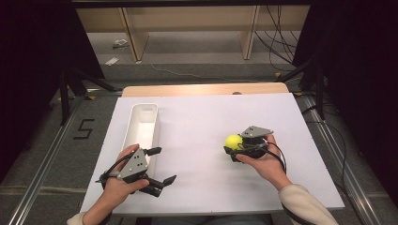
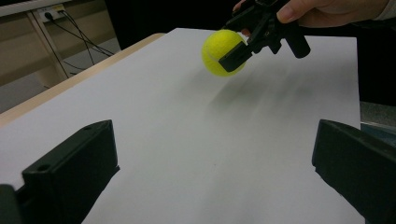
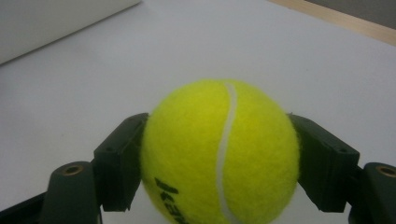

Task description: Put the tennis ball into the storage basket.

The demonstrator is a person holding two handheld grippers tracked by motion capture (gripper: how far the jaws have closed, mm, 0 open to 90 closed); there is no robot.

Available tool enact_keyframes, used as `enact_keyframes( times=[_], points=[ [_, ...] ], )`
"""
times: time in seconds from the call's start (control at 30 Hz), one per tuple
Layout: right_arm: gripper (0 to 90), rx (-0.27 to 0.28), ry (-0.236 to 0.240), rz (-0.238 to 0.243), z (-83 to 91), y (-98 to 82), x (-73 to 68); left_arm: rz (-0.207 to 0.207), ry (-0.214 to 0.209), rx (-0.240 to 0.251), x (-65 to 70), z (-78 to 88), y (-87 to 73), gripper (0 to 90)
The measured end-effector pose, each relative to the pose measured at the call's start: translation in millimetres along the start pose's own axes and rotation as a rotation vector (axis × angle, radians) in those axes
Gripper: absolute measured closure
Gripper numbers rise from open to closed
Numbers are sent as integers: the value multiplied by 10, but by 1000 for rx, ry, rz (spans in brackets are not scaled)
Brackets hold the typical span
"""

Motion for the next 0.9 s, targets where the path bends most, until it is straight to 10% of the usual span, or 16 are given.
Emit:
enact_keyframes(
  times=[0.9],
  points=[
    [261, 22, 17, -12, -18, 74, -32, -3, 0, 0, 1, 3, 0, 0]
  ],
)
Point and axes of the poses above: each handheld gripper's, and its own axes: z roughly backward along the jaws, y roughly out of its top, x roughly to its right, the point moved 3 cm from there along -z, roughly forward along the jaws, and after that the axes turned 15 degrees about -x, right-handed, at the moved point
